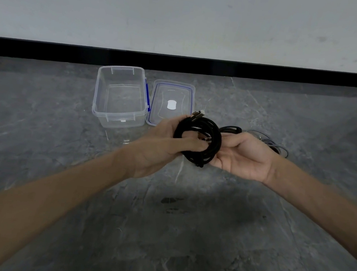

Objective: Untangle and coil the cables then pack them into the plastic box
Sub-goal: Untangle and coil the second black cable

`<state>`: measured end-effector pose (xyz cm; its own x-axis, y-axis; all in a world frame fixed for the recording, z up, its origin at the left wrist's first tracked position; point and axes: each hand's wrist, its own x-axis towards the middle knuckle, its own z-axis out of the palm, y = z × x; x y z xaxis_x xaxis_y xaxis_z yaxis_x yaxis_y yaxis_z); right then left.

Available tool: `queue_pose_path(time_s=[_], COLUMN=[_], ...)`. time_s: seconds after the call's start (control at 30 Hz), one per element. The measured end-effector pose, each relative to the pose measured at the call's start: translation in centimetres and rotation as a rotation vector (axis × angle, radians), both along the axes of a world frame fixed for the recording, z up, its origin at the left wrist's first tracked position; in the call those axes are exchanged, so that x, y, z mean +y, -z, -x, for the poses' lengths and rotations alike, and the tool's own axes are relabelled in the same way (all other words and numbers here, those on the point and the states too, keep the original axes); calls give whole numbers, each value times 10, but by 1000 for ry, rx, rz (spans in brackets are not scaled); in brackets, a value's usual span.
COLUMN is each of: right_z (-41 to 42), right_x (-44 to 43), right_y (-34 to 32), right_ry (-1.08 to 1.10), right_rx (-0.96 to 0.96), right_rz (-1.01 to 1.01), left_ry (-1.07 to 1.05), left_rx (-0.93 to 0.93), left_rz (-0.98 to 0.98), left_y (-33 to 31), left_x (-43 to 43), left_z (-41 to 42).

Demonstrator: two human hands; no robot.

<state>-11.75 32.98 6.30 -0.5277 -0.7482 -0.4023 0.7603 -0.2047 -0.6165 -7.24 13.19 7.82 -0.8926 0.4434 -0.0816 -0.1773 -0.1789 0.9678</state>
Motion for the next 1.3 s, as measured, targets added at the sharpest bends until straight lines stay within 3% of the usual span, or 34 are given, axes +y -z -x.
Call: queue_pose_path(time_s=[0.43,0.6,0.77,1.07,1.3], right_z=[-10,-15,-17,-18,-14], right_x=[-5,-9,-7,-17,-12], right_y=[6,13,9,6,3], right_ry=[126,185,99,125,164], right_rx=[-49,-133,8,343,393], right_rz=[56,173,118,-194,-222], left_ry=[-100,-212,-218,-278,-270], left_rx=[-42,-119,-146,-214,-113], left_rz=[-91,-166,-179,-165,137], left_y=[7,1,-3,0,4], left_x=[4,10,11,8,7], left_z=[1,5,1,-3,3])
